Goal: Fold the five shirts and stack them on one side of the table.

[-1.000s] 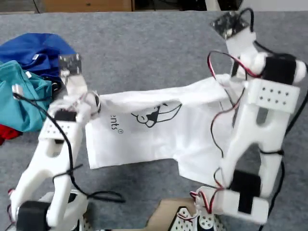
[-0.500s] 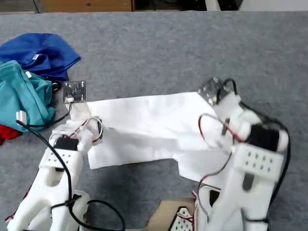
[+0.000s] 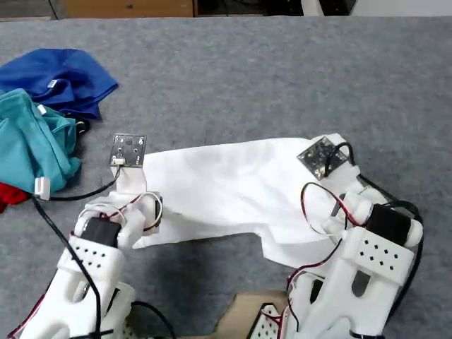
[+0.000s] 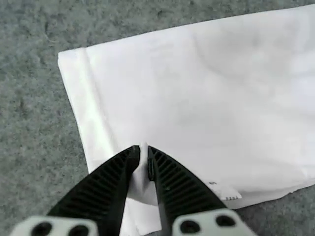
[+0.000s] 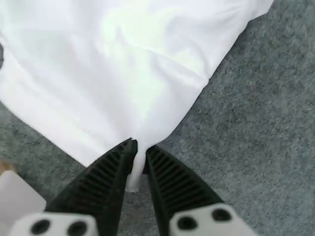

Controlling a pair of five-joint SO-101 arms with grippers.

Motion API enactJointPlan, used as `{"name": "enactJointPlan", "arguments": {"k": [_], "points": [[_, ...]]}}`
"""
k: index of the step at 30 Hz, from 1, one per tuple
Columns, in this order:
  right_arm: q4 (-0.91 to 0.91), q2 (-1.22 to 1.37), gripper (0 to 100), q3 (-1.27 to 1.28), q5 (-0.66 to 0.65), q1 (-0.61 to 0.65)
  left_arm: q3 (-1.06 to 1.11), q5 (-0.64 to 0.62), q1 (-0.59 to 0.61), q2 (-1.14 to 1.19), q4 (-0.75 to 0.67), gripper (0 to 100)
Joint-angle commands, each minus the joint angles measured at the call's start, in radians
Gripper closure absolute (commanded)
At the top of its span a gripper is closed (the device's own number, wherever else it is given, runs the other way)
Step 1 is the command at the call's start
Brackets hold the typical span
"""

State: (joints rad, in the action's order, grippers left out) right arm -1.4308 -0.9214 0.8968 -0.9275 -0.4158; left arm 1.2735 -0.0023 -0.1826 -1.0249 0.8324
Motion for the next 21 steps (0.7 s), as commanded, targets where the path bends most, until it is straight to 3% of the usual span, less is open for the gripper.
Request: {"name": "enactJointPlan", "arguments": {"k": [1, 13, 18, 21], "points": [[-0.017, -0.019, 99.4, 0.002, -0.031, -0.024, 0.003, 0.003, -0.011, -0.041, 0.031, 98], [-0.026, -0.019, 99.0, 0.002, -0.078, -0.025, 0.017, 0.003, 0.121, -0.039, 0.032, 97], [-0.025, -0.019, 99.0, 0.002, -0.078, -0.025, 0.008, -0.006, 0.121, -0.047, 0.098, 82], [-0.025, -0.019, 98.9, 0.002, -0.078, -0.025, 0.012, -0.002, 0.097, -0.047, 0.133, 79]]}}
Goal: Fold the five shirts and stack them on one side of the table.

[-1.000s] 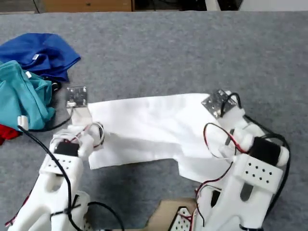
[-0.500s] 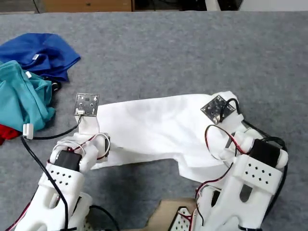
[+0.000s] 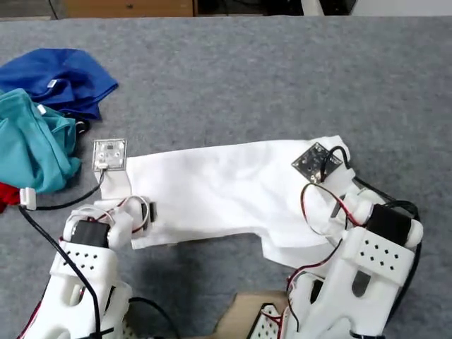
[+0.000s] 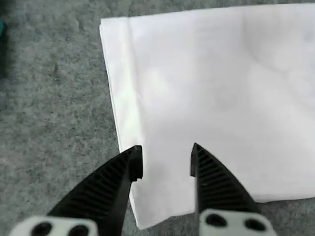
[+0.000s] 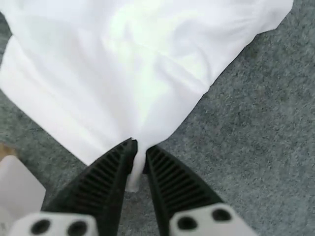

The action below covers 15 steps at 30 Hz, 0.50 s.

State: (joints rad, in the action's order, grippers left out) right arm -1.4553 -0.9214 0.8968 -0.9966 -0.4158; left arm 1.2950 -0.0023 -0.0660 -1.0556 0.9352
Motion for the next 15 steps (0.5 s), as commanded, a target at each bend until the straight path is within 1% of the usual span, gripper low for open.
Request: {"name": "enactJointPlan", "arguments": {"k": [1, 3, 6, 10, 11, 15], "points": [[0.000, -0.019, 98.9, 0.002, -0.009, -0.025, -0.008, -0.002, -0.031, -0.016, 0.043, 79], [-0.003, -0.019, 96.6, 0.002, -0.009, -0.025, -0.011, 0.000, -0.041, -0.016, 0.061, 79], [-0.008, -0.021, 85.1, -0.001, -0.009, -0.027, -0.034, -0.002, -0.032, -0.018, 0.072, 78], [-0.008, -0.021, 71.9, -0.005, -0.048, -0.027, -0.110, -0.006, 0.040, -0.015, 0.084, 76], [-0.008, -0.021, 70.2, -0.005, -0.049, -0.028, -0.133, -0.006, 0.066, -0.015, 0.084, 76], [-0.008, -0.021, 70.1, -0.058, -0.049, -0.084, -0.221, -0.008, 0.133, -0.008, 0.078, 76]]}}
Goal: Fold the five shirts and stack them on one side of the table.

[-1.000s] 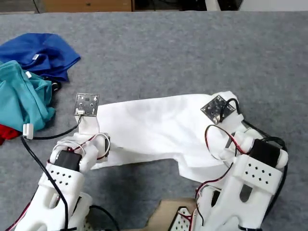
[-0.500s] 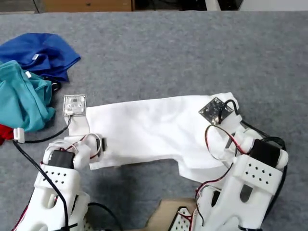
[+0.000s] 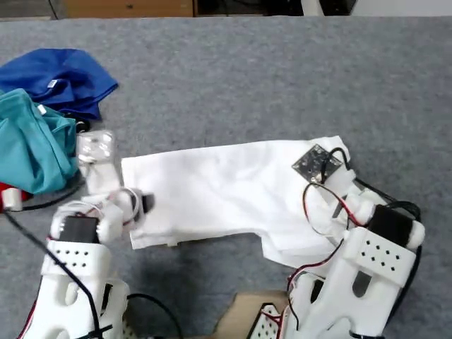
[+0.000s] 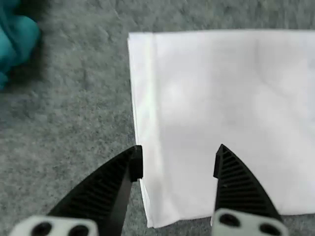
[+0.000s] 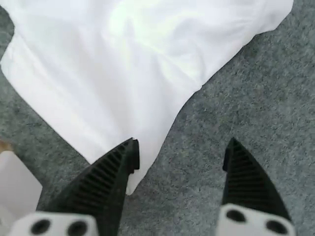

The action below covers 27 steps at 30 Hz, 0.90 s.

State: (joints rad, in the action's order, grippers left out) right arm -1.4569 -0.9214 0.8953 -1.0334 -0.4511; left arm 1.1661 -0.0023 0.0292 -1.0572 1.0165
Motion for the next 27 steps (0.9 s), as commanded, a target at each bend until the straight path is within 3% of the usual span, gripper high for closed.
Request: {"name": "enactJointPlan", "arguments": {"k": [1, 4, 9, 12, 18, 21, 27], "points": [[-0.006, -0.021, 70.9, -0.081, -0.012, -0.059, -0.104, -0.009, 0.043, -0.007, -0.003, 76], [0.003, -0.013, 77.9, -0.147, -0.011, -0.054, -0.127, -0.044, 0.041, -0.005, -0.017, 83], [0.043, -0.010, 99.5, -0.180, 0.091, 0.065, -0.084, -0.083, 0.034, -0.005, -0.178, 96], [0.051, 0.036, 96.3, -0.183, 0.155, 0.154, -0.054, -0.091, -0.018, -0.004, -0.233, 98], [0.250, 0.303, 96.2, -0.185, 0.311, 0.257, 0.040, -0.091, -0.107, -0.004, -0.347, 98], [0.334, 0.463, 96.2, -0.202, 0.361, 0.260, 0.106, -0.091, -0.107, -0.004, -0.427, 98], [0.361, 0.680, 96.2, -0.371, 0.399, 0.213, 0.057, -0.094, -0.057, 0.056, -0.430, 98]]}}
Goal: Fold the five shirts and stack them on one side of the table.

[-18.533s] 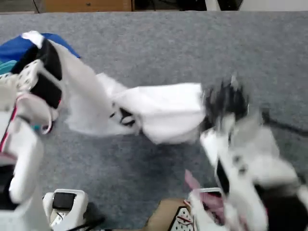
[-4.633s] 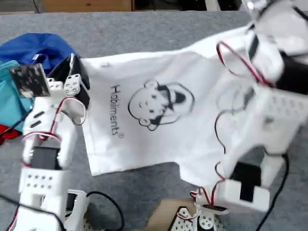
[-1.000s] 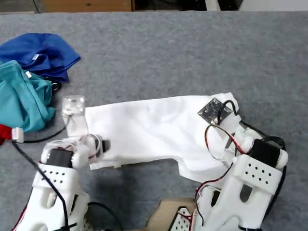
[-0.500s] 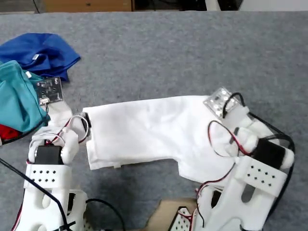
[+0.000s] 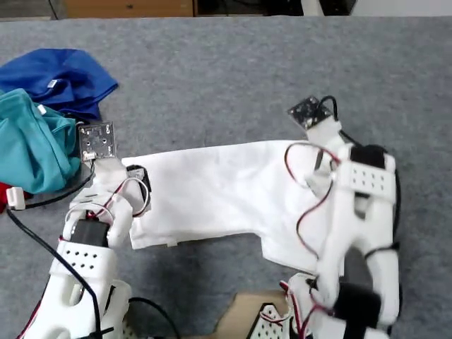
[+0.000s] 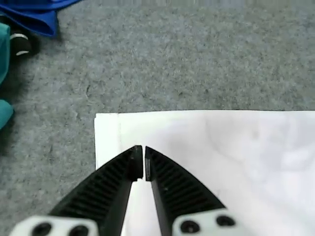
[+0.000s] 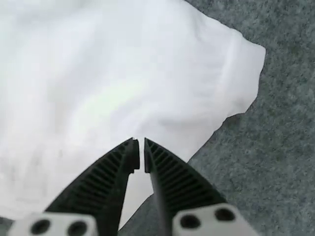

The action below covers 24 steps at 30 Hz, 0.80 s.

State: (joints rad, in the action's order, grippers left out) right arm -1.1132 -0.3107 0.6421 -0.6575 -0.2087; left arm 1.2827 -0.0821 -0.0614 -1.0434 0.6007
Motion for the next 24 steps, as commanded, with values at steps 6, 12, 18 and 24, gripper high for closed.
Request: {"name": "enactJointPlan", "arguments": {"k": [6, 12, 18, 24], "points": [[-0.057, 0.166, 96.2, -0.308, 0.029, -0.028, -0.370, -0.054, 0.072, 0.375, 0.152, 98], [-0.074, 0.317, 96.2, -0.443, 0.115, -0.027, -0.559, -0.054, 0.009, 0.768, 0.109, 98], [-0.018, 0.552, 96.2, -0.575, 0.127, -0.031, -0.697, -0.054, 0.026, 1.059, 0.086, 98], [-0.029, 0.802, 96.2, -0.769, 0.129, -0.053, -0.743, -0.054, 0.034, 1.125, 0.086, 98]]}}
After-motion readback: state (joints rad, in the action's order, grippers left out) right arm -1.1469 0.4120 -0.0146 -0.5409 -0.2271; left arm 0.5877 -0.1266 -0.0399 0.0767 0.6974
